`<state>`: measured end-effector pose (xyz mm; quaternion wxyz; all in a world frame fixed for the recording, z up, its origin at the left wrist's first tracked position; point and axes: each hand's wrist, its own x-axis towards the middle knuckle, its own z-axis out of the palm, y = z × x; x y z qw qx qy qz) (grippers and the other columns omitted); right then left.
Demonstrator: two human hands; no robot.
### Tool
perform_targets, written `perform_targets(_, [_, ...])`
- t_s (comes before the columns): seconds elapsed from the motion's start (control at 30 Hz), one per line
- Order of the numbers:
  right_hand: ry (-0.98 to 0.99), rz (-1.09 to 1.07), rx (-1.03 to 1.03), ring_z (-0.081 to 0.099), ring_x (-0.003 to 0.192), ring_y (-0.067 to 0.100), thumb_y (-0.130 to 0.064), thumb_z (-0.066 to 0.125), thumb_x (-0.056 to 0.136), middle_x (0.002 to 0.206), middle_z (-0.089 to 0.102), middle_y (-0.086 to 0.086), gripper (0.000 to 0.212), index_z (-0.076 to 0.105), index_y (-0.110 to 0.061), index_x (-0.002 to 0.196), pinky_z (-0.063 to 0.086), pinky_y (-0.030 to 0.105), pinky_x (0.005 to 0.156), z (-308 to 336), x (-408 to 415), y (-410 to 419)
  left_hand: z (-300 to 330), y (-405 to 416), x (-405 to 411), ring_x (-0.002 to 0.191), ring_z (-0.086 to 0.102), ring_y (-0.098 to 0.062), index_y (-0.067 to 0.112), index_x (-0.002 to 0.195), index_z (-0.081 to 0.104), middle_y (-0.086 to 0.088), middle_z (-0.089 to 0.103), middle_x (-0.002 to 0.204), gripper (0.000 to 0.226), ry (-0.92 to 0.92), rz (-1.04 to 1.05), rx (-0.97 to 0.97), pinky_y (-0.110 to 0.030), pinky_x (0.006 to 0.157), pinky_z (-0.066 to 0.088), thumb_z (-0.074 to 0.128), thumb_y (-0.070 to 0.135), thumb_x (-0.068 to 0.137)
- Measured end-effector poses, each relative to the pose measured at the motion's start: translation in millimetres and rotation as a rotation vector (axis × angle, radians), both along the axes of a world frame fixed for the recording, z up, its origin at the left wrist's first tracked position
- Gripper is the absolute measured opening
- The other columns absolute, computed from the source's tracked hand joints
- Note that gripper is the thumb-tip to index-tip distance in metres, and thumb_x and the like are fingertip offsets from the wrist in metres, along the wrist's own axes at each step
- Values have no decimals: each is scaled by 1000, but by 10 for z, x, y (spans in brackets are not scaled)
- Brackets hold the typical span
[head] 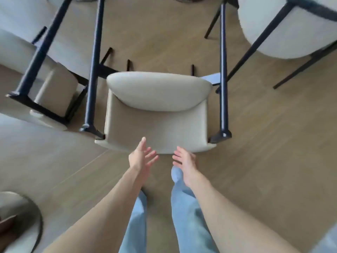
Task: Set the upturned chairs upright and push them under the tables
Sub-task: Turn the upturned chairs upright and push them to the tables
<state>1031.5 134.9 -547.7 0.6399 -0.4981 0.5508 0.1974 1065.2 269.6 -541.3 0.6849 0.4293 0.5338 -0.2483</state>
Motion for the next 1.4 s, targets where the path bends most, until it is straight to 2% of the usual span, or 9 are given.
perform_targets(0.17, [12,-99,145,64,113,27,-27,60,97,126,62,15,36,57,-4,125,54,35,88,-1276,61,374,-1273,67,-20,114,61,-37,1,140,43,-19,52,131,66,90,20,5,-52,93,55,68,40,92])
perform_targets(0.33, [60,-171,193,63,111,26,-29,69,92,132,55,15,35,54,-13,119,52,39,101,-2633,-27,397,-2670,227,-343,113,63,-38,9,109,49,-16,56,126,46,129,19,3,-53,86,58,74,41,88])
perform_targets(0.5, [144,-141,228,56,124,23,-32,78,85,146,47,11,53,55,-16,129,49,38,105,-3893,-549,245,-3879,221,-768,115,59,-34,9,140,42,-15,44,141,78,167,-80,73,-55,87,58,78,46,82])
perform_targets(0.6, [149,-188,210,57,120,18,-42,82,76,145,47,11,86,41,-13,146,46,38,110,-4505,-748,153,-4448,102,-874,117,58,-34,10,147,36,-15,42,144,89,156,-36,24,-55,88,58,79,48,80])
perform_targets(0.73, [9,-306,233,53,125,18,-51,80,74,150,46,6,82,47,-17,141,43,39,111,-5012,-610,111,-4926,6,-800,126,54,-35,17,151,30,-12,39,149,95,92,68,-38,-58,93,55,78,53,78])
perform_targets(0.9, [-149,-512,252,55,123,17,-49,83,73,123,65,-2,45,62,-24,104,45,41,109,-5357,-306,6,-5310,197,-565,131,55,-21,12,139,48,-6,57,139,83,-31,116,-55,-49,99,54,76,58,77])
perform_targets(1.03, [-177,-516,232,60,117,16,-41,87,69,117,70,-1,49,63,-21,108,47,40,108,-5390,-292,-40,-5430,291,-490,104,64,-16,17,135,53,-1,62,126,73,-55,134,-21,-41,99,53,79,53,77])
perform_targets(1.3, [-30,-482,224,58,121,9,-42,87,71,128,66,-9,70,57,-24,132,41,21,85,-4905,-527,254,-4933,499,-750,113,65,-21,22,139,44,-2,61,131,78,-19,175,-29,-48,98,54,82,47,75])
perform_targets(1.4, [19,-513,233,56,123,9,-41,85,73,130,65,-10,68,56,-25,133,40,22,90,-4618,-764,433,-4673,656,-915,111,68,-21,23,138,46,-1,65,128,77,9,179,1,-49,99,54,83,46,74])
